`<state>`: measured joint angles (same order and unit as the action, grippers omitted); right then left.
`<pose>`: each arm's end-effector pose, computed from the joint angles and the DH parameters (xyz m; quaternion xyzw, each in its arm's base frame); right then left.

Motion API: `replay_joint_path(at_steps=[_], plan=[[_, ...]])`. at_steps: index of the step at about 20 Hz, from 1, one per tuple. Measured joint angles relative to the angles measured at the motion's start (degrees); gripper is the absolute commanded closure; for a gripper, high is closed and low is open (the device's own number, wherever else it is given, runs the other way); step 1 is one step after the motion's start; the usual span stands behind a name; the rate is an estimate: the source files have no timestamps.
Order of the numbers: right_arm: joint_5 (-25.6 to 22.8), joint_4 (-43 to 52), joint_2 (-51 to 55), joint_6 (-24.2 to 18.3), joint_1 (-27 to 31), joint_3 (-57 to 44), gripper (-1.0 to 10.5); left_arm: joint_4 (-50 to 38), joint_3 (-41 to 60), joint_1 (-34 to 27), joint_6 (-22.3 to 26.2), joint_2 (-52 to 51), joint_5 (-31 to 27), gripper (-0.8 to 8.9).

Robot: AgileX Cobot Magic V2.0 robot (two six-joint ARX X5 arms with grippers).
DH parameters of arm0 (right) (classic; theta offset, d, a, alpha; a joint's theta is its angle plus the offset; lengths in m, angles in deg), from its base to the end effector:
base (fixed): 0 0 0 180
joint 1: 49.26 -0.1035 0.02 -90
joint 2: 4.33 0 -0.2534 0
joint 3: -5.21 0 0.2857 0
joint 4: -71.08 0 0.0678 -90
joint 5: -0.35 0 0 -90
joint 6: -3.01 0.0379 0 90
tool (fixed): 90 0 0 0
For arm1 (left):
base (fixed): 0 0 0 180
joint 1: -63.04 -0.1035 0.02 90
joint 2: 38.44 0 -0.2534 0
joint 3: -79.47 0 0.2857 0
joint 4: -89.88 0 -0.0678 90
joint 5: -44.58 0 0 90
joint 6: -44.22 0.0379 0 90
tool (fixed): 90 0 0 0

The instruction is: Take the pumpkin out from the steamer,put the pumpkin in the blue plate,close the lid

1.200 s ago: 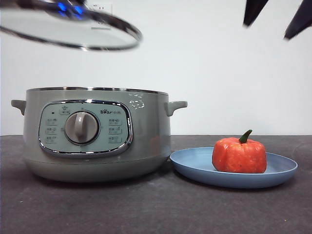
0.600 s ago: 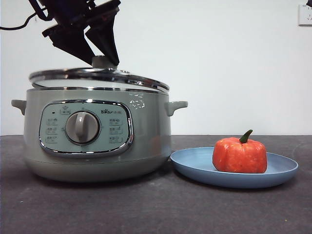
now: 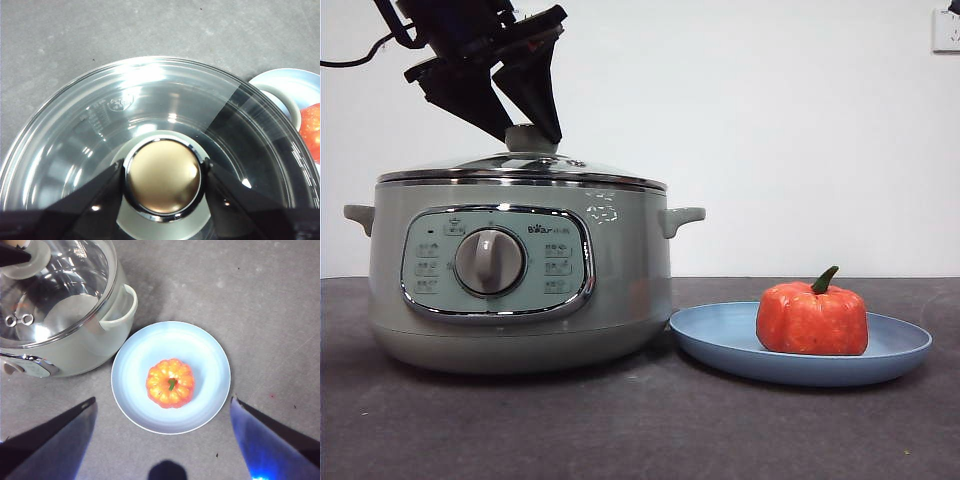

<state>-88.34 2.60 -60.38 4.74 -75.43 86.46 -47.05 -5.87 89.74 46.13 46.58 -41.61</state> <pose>0.1916 0.0951 0.3629 -0.0657 0.3634 0.2153 0.9040 0.3216 -0.1646 0.2858 0.0873 0.3531 -0.2509 0.8971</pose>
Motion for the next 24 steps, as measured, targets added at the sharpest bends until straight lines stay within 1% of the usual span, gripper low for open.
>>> replay_joint_path(at_steps=[1,2,10,12,14,15,16,17,18,19,20,21,24], plan=[[0.0,0.0,0.0,0.02,0.0,0.0,5.1,0.02,0.0,0.0,-0.02,0.0,0.0,4.31],[0.0,0.0,-0.02,0.02,0.0,0.0,5.1,0.02,0.0,0.0,0.0,0.0,0.0,3.98],[0.0,0.0,0.0,0.02,0.0,0.0,5.1,0.7,-0.02,0.15,-0.07,-0.33,0.46,4.05],[0.0,0.46,0.0,0.0,0.0,0.0,5.1,1.92,0.0,0.15,-0.09,-1.77,0.57,4.09],[0.02,1.53,0.0,0.02,0.0,0.0,5.1,5.51,-0.07,0.15,-0.11,-4.17,0.87,4.12],[0.07,2.36,-0.02,0.02,0.0,0.0,5.1,7.96,-0.09,0.17,-0.11,-5.51,0.87,4.6],[0.15,3.32,0.0,0.02,0.0,0.0,5.2,10.54,-0.11,0.17,-0.11,-6.8,0.87,5.56],[0.2,4.5,-0.02,0.02,-0.02,0.0,5.8,13.09,-0.11,0.15,-0.11,-8.17,0.87,6.72],[0.2,5.79,-0.02,0.02,-0.02,0.0,6.9,15.17,-0.11,0.17,-0.11,-9.62,0.87,7.93],[0.2,6.69,-0.02,0.02,-0.02,0.0,8.0,16.46,-0.11,0.17,-0.11,-11.26,0.87,8.24],[0.2,7.41,-0.02,0.02,-0.02,0.0,9.0,16.92,-0.11,0.17,-0.11,-13.09,0.87,8.22],[0.2,8.26,-0.02,0.02,-0.02,0.0,9.6,16.96,-0.11,0.17,-0.11,-15.08,0.87,8.22],[0.17,11.37,0.22,0.24,-0.59,-0.48,9.6,16.92,-0.11,0.17,-0.11,-21.35,0.83,8.22]])
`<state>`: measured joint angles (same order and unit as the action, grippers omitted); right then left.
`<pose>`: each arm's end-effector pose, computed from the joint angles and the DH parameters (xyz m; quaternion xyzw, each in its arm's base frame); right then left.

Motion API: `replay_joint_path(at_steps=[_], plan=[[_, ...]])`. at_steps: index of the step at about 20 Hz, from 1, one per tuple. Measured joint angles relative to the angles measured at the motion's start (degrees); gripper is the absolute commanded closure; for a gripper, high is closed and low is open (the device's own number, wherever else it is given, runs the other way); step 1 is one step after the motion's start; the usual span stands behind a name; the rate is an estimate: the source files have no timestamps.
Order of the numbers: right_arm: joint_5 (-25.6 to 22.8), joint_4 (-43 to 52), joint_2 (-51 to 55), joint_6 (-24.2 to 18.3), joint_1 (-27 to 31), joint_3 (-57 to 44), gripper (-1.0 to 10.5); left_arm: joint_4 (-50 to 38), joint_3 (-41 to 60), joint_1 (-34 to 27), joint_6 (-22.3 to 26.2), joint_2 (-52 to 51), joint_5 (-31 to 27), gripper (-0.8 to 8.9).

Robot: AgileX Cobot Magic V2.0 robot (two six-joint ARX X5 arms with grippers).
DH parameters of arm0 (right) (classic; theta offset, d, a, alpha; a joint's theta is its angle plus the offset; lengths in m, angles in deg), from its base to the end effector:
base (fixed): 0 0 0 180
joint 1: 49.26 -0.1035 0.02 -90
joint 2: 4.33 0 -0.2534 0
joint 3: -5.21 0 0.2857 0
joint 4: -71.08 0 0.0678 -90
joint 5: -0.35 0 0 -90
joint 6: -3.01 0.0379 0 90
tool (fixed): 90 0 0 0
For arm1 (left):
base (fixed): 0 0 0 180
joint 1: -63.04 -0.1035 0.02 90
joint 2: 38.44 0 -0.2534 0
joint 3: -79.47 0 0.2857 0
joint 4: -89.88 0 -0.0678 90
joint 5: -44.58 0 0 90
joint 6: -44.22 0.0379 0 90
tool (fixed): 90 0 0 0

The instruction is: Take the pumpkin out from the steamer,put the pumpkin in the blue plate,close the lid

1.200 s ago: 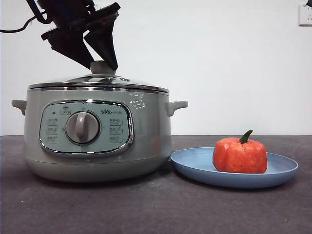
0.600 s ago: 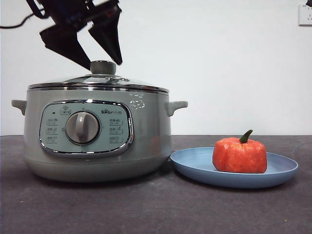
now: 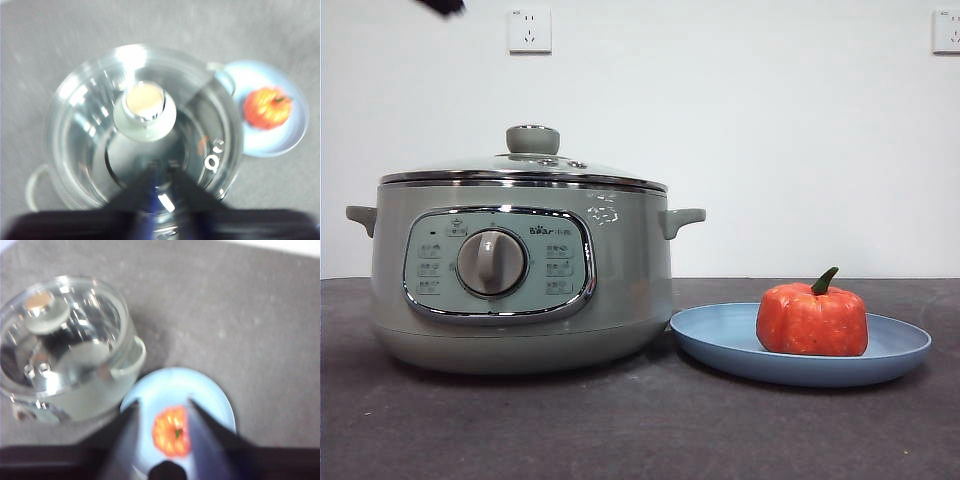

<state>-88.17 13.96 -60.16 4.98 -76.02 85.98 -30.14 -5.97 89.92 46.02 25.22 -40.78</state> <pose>0.2015 0.1027 0.3773 -0.0446 0.2744 0.2297 0.9327 0.2268 -0.1184 0.3713 0.0774 0.3170 -0.2617 0.9083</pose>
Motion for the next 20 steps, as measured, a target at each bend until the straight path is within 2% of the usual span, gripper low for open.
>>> replay_joint_path(at_steps=[3,6,10,12,15,20], plan=[[0.0,6.99,2.29,0.57,-2.49,-4.61,9.6,-4.24,3.87,0.0,-0.33,-6.43,-0.72,8.22],[-0.46,17.14,6.51,2.25,-6.05,-13.99,9.6,-10.19,15.19,0.22,-1.46,-14.99,-1.92,8.22],[-6.05,29.16,12.24,3.87,-10.47,-29.07,9.6,-15.26,30.47,0.31,-3.65,-27.63,-5.73,8.22],[-6.19,29.9,12.39,5.44,-11.13,-32.35,9.6,-16.15,34.29,0.31,-4.81,-31.19,-5.97,8.22],[-6.19,29.38,11.37,7.08,-11.13,-32.61,9.6,-15.12,34.62,0.31,-7.37,-31.8,-5.95,8.21],[-6.19,27.39,11.61,7.74,-11.13,-32.61,9.6,-14.05,34.62,0.31,-8.79,-31.1,-5.95,8.17]])
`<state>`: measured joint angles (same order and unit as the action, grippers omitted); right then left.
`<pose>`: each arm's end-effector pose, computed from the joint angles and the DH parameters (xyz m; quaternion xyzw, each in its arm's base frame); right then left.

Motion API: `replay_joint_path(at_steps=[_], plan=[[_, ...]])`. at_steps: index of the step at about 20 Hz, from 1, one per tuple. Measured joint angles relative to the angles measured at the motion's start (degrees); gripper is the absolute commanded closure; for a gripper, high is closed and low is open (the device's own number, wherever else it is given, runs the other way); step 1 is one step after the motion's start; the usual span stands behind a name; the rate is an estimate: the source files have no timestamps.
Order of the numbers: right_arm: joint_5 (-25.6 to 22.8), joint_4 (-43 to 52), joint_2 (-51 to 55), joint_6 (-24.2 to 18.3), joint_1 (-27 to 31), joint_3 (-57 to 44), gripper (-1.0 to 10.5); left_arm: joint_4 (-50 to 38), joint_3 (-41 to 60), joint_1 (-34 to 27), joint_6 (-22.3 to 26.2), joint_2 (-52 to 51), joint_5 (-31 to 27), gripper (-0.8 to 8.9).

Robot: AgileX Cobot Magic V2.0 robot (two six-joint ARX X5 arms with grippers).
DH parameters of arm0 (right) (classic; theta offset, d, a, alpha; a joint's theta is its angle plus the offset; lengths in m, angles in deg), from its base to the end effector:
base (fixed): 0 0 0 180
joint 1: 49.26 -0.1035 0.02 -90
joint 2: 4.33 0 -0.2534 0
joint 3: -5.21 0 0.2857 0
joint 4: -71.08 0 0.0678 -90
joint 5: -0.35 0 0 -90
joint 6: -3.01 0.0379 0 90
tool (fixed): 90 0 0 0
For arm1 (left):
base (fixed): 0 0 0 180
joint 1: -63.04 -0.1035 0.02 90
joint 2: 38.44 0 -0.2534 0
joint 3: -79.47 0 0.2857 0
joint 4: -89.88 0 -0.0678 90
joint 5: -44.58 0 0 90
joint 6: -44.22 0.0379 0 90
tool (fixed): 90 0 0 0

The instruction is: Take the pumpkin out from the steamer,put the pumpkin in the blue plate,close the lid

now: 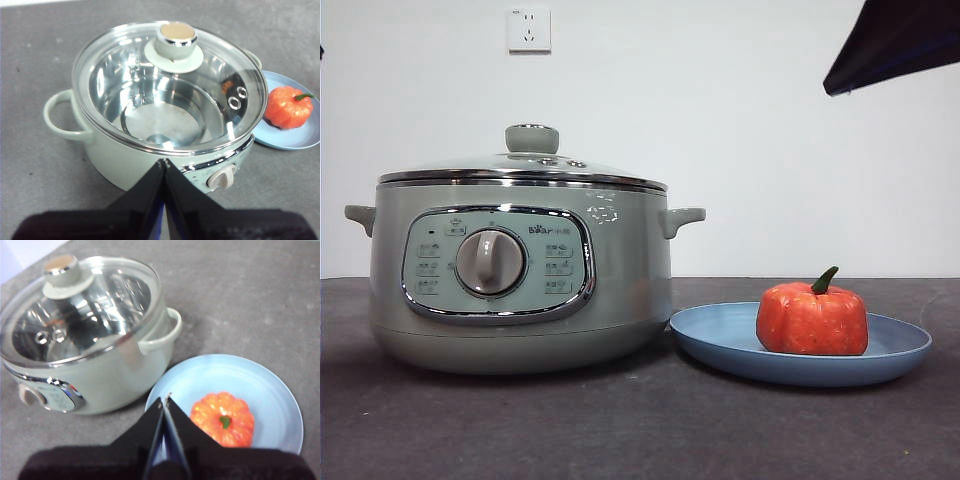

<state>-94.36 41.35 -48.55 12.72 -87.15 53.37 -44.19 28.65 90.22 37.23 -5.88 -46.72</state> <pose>0.1743 0.1317 0.2539 -0.0017 0.2307 0.2597 0.9377 0.1528 -0.0775 0.2803 0.0010 0.2446 -0.2029 0.9482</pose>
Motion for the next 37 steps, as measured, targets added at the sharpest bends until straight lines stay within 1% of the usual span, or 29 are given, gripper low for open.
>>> replay_joint_path(at_steps=[8,10,12,13,15,16,18,20,23,26,28,32,37], plan=[[0.0,-2.51,0.0,0.17,0.02,0.0,9.6,0.02,0.0,0.0,-0.2,0.13,0.0,8.17],[0.0,-2.54,0.0,0.17,0.02,0.0,9.6,1.4,0.02,-0.9,0.55,-2.16,-0.28,8.17],[0.0,-2.54,0.0,0.17,0.02,0.0,9.6,3.87,0.02,-4.22,2.51,-7.04,-0.04,8.17],[0.0,-2.54,0.0,0.17,0.02,0.0,9.6,3.91,0.02,-6.86,2.82,-10.19,-0.04,8.17],[0.0,-2.54,0.0,0.17,0.02,0.0,9.6,1.9,0.31,-12.28,2.91,-15.45,-0.02,8.17],[0.0,-2.54,0.0,0.17,0.02,0.0,9.6,-0.76,1.33,-15.3,2.91,-17.94,0.09,8.17],[0.0,-2.56,0.0,0.17,0.02,0.0,9.6,-6.19,5.7,-21.44,2.91,-22.97,1.95,8.17],[0.0,-2.54,0.0,0.17,0.02,0.0,9.6,-10.21,11.61,-26.32,2.97,-27.12,4.13,8.17],[0.0,-2.54,0.0,0.17,0.02,0.0,9.6,-15.06,21.99,-30.64,2.91,-30.84,4.48,8.17],[0.0,-2.56,0.0,0.17,0.02,0.0,9.6,-18.29,30.75,-31.54,2.43,-31.06,4.5,8.17],[0.0,-2.56,0.0,0.17,0.02,0.0,9.6,-18.95,33.81,-31.54,1.95,-31.08,4.48,8.17],[0.0,-2.56,0.0,0.17,0.02,0.0,9.6,-19.56,36.26,-31.54,1.77,-32.11,4.46,8.17],[0.0,-2.58,0.0,0.17,0.02,0.0,9.6,-20.5,36.57,-31.54,1.75,-32.3,4.39,8.17]])
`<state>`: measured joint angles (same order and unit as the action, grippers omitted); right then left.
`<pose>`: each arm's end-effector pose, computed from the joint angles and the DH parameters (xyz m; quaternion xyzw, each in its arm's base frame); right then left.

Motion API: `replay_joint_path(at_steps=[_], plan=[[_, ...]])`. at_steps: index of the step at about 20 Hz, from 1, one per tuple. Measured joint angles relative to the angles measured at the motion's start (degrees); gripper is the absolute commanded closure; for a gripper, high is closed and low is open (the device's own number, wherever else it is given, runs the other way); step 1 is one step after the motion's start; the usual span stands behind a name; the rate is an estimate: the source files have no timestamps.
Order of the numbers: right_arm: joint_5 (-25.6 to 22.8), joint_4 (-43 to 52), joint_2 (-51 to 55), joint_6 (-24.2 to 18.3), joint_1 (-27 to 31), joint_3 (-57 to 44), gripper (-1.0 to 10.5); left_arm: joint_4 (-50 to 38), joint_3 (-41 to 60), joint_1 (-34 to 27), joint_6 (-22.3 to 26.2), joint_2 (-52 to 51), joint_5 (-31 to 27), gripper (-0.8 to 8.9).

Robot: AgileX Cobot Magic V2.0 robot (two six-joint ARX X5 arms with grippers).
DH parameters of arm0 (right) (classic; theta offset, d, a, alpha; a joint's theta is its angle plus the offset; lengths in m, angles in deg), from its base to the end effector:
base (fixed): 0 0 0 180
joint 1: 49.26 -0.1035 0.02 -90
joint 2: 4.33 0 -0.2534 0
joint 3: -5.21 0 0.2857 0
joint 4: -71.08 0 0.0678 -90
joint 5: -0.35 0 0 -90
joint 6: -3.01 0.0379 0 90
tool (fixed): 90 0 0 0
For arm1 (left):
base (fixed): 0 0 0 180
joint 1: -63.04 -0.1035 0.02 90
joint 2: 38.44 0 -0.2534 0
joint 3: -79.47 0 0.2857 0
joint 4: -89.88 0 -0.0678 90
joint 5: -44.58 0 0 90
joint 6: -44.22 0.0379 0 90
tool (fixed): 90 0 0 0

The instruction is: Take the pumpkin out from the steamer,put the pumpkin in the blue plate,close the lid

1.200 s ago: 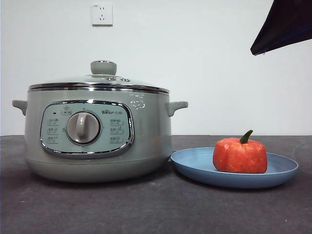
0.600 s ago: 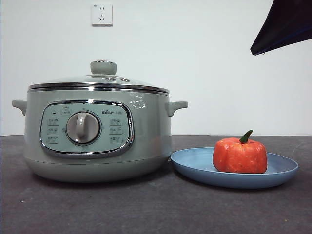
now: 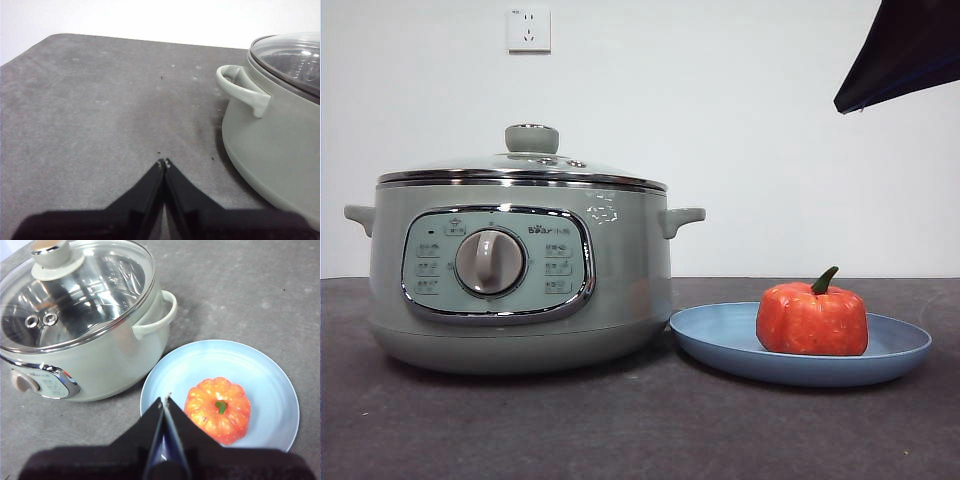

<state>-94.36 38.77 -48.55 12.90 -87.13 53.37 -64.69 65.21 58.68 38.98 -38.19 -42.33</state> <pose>0.1727 0.1303 0.2497 -0.0085 0.2513 0.2559 0.9334 0.1471 0.0092 0.1529 -0.0519 0.0987 0.0156 0.9936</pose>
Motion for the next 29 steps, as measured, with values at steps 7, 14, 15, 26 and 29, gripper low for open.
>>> replay_joint_path(at_steps=[7,14,15,26,29], plan=[[0.0,0.0,0.0,0.0,0.0,0.0,9.6,0.0,0.0,0.0,0.0,0.0,0.0,8.17],[0.0,-0.02,0.0,0.0,0.0,0.0,9.6,0.0,0.0,-0.02,0.0,0.0,0.0,8.17],[0.0,-0.44,0.0,0.0,0.0,0.0,9.6,0.0,0.0,-0.02,0.0,0.02,0.0,8.17],[11.67,4.31,25.88,-11.87,27.12,-12.68,9.6,0.0,0.0,-0.02,0.0,0.02,0.0,8.17],[11.76,6.12,33.53,-12.09,33.88,-20.22,9.6,0.0,0.0,-0.02,0.0,0.0,0.0,8.17]])
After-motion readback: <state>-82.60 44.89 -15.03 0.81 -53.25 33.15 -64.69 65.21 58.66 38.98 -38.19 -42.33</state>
